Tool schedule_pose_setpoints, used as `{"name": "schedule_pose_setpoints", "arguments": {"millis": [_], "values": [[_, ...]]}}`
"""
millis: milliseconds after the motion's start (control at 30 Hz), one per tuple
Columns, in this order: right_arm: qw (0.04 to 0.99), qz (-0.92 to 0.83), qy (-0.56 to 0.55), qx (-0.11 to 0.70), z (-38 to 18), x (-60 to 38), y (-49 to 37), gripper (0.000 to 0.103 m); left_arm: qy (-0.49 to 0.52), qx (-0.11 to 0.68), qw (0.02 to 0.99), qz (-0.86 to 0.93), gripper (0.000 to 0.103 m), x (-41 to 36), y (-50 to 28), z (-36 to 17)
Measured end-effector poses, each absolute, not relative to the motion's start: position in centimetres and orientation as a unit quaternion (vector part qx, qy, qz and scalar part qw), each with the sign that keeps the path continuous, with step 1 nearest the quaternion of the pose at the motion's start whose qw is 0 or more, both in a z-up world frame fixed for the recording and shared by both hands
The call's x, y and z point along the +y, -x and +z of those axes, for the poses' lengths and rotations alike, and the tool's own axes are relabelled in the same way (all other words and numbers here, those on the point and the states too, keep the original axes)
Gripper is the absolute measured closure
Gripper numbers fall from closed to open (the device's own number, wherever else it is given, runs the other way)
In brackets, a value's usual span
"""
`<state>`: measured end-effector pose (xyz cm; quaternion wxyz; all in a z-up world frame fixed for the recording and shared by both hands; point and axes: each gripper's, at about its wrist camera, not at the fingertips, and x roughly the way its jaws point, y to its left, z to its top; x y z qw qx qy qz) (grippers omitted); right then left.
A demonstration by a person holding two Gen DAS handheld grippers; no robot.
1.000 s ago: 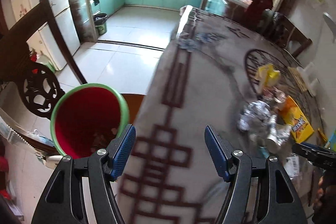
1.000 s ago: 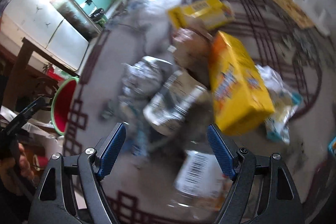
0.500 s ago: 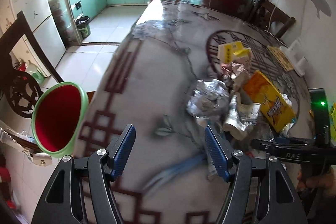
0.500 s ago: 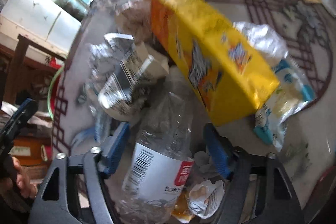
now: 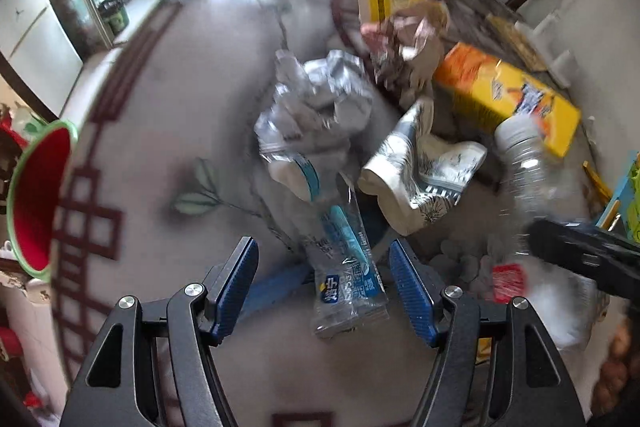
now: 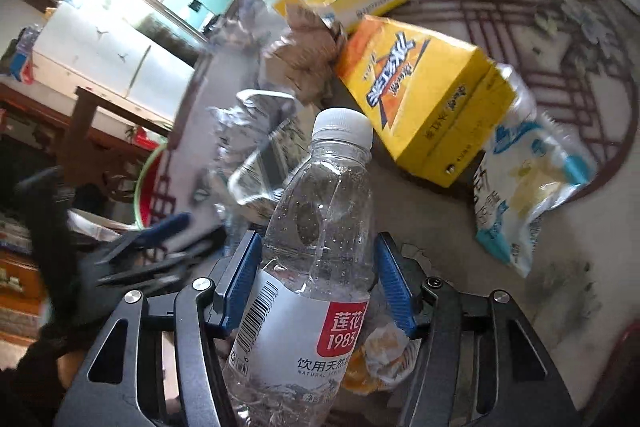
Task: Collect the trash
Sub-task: 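Grasp the clear plastic bag with left gripper while right gripper holds the bottle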
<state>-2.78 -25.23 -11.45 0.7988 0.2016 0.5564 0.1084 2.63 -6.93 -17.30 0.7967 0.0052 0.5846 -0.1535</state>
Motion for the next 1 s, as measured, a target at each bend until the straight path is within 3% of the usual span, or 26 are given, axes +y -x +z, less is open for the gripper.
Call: {"name": "schedule_pose_setpoints", "arguments": {"millis": [67, 133, 233, 600, 1000], "values": [[0.803, 0.112, -0.203, 0.548, -10.7, -25.4, 3.2, 0.046, -0.004, 0.599, 0.787, -0.150, 0.040, -7.3, -2.9, -18.5], [0.807, 0.114, -0.203, 0.543, -10.1, -25.3, 3.4, 0.046, 0.005, 0.606, 0.782, -0.142, 0.081, -6.9, -3.0, -18.9], [0.816, 0.118, -0.204, 0.528, -8.9, -25.2, 3.8, 0.046, 0.022, 0.600, 0.788, -0.139, 0.088, -5.6, -3.2, -18.2], [0.838, 0.128, -0.168, 0.504, -6.7, -22.7, 1.4, 0.046, 0.013, 0.501, 0.857, -0.118, 0.090, -1.5, -3.3, -10.2], [0.873, 0.107, -0.088, 0.467, -3.2, -18.4, -0.4, 0.046, 0.005, 0.460, 0.882, -0.104, 0.090, 2.7, -3.6, -7.4]]}}
